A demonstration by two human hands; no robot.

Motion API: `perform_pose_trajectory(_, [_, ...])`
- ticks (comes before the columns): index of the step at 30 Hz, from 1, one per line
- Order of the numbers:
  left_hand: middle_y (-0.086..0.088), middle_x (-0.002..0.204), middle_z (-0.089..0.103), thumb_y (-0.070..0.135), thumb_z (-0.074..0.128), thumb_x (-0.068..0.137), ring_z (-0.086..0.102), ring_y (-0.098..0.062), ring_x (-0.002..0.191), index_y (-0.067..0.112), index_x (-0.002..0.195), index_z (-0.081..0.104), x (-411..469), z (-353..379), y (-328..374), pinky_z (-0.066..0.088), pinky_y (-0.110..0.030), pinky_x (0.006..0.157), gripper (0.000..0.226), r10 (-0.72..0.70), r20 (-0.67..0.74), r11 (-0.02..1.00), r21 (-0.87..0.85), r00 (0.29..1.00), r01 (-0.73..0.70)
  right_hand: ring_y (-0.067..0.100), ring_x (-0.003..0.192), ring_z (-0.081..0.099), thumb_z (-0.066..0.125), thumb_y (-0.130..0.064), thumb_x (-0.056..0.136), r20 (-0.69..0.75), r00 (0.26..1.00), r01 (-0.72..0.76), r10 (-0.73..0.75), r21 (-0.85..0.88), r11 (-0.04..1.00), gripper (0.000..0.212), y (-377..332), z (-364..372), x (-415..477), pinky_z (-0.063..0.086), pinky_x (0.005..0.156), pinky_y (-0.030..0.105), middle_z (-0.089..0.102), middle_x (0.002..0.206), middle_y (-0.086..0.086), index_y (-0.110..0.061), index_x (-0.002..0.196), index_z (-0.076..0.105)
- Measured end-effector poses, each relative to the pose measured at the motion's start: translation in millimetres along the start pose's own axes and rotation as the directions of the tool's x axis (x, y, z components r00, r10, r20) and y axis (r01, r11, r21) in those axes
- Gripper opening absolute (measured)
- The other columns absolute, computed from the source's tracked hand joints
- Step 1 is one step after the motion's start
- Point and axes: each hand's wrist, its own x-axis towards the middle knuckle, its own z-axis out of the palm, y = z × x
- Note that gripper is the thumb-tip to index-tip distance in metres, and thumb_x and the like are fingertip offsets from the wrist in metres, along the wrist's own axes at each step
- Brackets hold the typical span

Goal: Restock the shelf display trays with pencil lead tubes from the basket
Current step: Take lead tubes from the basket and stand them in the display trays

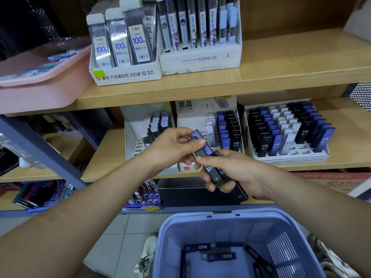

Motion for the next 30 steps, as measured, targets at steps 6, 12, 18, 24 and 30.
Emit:
perform_pose_trajectory(6, [-0.005,0.072,0.064,0.009,0.057,0.092,0.054,-0.008,0.054,0.011,0.099,0.069,4,-7,-2,0.05,-0.016,0.056,0.013,-0.016,0.028,1.0,-0.007,0.999,0.016,0.027,0.069,0.072,0.054,-0.043,0.096,-0.048,0.999,-0.009,0.01,0.03,1.0,0.033,-4,-7,-6,0.022,0.034,0.015,0.074,0.085,0.015,-0.014,0.112,0.056])
perform_pose_trajectory(12, [-0.017,0.081,0.068,0.007,0.067,0.082,0.065,-0.012,0.057,0.007,0.089,0.07,7,-9,1,0.056,-0.018,0.058,0.007,0.003,-0.211,0.993,-0.119,0.977,-0.028,0.016,0.056,0.066,0.059,-0.033,0.095,-0.177,0.983,0.07,-0.049,0.116,0.991,0.026,-3,-20,-11,0.022,0.035,0.015,0.074,0.081,0.01,-0.013,0.112,0.06])
perform_pose_trajectory(18, [-0.007,0.069,0.07,0.012,0.078,0.075,0.062,-0.018,0.064,0.009,0.092,0.066,-3,11,7,0.052,-0.031,0.066,0.021,-0.037,0.067,0.985,0.17,0.997,0.026,0.008,0.045,0.04,0.062,-0.037,0.093,-0.33,0.938,0.177,-0.107,0.188,0.966,0.022,-1,-30,-12,0.024,0.034,0.016,0.051,0.061,0.0,-0.017,0.083,0.06])
perform_pose_trajectory(24, [0.0,0.069,0.049,0.001,0.075,0.077,0.056,-0.012,0.053,0.04,0.135,0.034,-5,51,7,0.053,-0.027,0.058,0.081,-0.006,0.172,0.993,0.119,0.985,-0.015,0.007,0.043,0.031,0.062,-0.045,0.09,-0.325,0.944,0.127,-0.053,0.209,0.97,0.028,6,-27,-13,0.022,0.034,0.017,0.038,0.052,-0.006,-0.017,0.093,0.056])
perform_pose_trajectory(30, [-0.009,0.068,0.048,0.003,0.075,0.078,0.057,-0.019,0.056,0.04,0.127,0.045,4,46,5,0.059,-0.034,0.063,0.068,0.026,0.048,0.993,0.114,0.999,-0.031,0.011,0.048,0.033,0.054,-0.026,0.095,-0.3,0.952,0.037,0.069,0.332,0.942,0.013,6,-46,-25,0.023,0.04,0.019,0.041,0.061,0.0,-0.014,0.095,0.054])
